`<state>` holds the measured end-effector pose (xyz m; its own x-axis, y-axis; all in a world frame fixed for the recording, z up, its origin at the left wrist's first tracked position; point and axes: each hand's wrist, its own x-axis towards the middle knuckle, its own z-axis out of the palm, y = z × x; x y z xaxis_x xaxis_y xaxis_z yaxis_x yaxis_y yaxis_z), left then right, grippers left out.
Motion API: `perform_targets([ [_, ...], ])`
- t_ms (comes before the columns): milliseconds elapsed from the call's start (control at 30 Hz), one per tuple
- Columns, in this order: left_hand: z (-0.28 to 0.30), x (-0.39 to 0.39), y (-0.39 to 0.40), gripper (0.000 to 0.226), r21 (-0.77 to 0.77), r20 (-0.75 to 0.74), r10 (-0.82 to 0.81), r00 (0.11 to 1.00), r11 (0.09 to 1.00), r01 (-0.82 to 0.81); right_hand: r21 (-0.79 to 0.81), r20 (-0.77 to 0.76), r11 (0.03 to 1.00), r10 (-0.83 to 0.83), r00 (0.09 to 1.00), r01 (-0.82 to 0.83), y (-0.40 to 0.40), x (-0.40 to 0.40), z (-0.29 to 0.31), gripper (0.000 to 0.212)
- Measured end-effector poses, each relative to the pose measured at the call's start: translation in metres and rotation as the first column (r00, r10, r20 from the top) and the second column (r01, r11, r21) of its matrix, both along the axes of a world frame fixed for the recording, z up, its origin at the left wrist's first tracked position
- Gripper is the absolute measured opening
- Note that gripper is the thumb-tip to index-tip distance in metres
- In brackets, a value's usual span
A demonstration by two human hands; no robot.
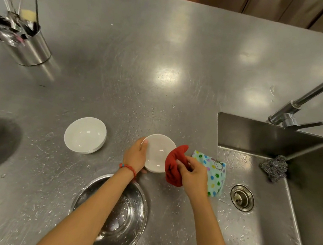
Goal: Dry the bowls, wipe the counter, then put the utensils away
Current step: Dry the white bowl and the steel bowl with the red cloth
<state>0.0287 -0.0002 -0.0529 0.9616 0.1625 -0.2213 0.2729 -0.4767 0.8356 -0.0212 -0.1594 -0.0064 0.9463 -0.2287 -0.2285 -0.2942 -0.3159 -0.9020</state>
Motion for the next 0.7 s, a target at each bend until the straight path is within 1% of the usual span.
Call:
perform_targets([
  [67,0.0,0.0,0.005,0.035,0.022,-0.01,-0.024,1.0,0.999,0.025,0.015,0.01,1.0,0.002,1.0,-0.002,0.005,0.002,0.002,0.017],
  [200,0.002,0.0,0.021,0.036,0.123,-0.028,-0.103,0.994,0.987,0.106,0.028,0.041,1.0,0.005,0.999,-0.006,0.021,0.005,0.008,0.018],
  [300,0.013,-0.001,0.04,0.038,0.135,-0.003,-0.104,0.995,0.985,0.103,0.025,0.075,1.0,0.006,0.997,-0.008,0.042,0.009,0.013,0.016],
  [400,0.027,-0.002,0.072,0.032,0.187,0.102,-0.066,0.993,0.981,0.046,0.013,0.103,1.0,0.001,0.995,-0.002,0.074,0.014,0.014,0.016],
  [467,0.034,-0.004,0.103,0.026,0.187,0.197,-0.024,0.98,0.982,-0.013,0.004,0.126,1.0,-0.018,0.992,0.018,0.098,0.017,0.014,0.016],
  [533,0.036,-0.003,0.14,0.02,0.164,0.268,-0.008,0.963,0.986,-0.038,0.005,0.12,1.0,-0.022,0.993,0.022,0.126,0.018,0.012,0.012],
  [600,0.033,-0.001,0.175,0.016,0.144,0.295,0.013,0.955,0.988,-0.057,-0.005,0.089,1.0,-0.013,0.996,0.014,0.153,0.02,0.009,0.01],
  [700,0.025,0.002,0.217,0.013,0.126,0.31,0.087,0.947,0.983,-0.132,-0.004,0.063,1.0,-0.021,0.998,0.021,0.186,0.022,0.007,0.018],
])
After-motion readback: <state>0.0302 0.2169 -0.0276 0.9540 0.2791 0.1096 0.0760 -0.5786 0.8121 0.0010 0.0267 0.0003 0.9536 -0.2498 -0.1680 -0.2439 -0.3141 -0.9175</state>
